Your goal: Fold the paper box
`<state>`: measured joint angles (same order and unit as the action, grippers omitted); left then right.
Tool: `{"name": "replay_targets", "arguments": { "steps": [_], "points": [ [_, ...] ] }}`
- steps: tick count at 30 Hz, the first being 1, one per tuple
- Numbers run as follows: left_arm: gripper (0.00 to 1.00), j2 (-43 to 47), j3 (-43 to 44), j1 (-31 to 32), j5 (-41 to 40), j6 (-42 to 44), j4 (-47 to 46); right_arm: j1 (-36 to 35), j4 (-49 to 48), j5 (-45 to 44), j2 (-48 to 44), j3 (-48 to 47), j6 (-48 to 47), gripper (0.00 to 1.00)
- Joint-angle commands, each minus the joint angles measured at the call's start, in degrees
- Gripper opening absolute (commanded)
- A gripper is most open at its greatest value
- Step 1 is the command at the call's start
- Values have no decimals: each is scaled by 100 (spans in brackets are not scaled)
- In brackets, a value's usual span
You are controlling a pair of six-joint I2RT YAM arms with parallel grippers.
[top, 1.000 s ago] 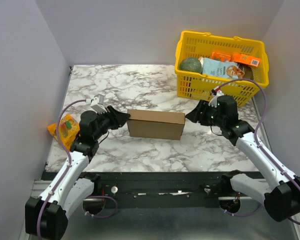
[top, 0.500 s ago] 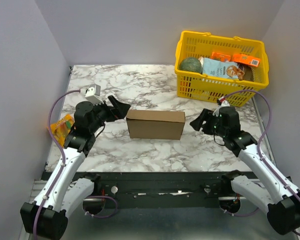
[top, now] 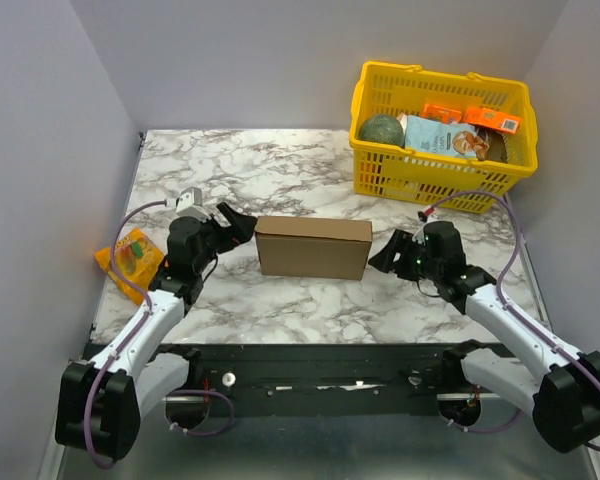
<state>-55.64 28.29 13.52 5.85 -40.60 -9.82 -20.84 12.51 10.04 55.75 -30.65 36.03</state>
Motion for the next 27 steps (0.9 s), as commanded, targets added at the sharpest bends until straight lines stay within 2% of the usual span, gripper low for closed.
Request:
{"name": "replay_targets", "arguments": {
  "steps": [1,8,20,24,27],
  "points": [
    [99,-79,-535,37,-101,96,587,-96,-503,647,261,7,44,72],
    [98,316,-711,107,74,-53,719,-254,-1066,780,525,-37,378,72],
    [98,1608,-1397,221,469,-659,1123,-254,-935,-54,1289,-1030,-157,72],
    [99,1976,-1283,213,348,-537,1552,-254,-523,-423,1404,-1364,-377,78],
    [99,2162,-967,204,120,-283,1974,-254,-224,-748,1106,-1286,-527,83]
  ]
}}
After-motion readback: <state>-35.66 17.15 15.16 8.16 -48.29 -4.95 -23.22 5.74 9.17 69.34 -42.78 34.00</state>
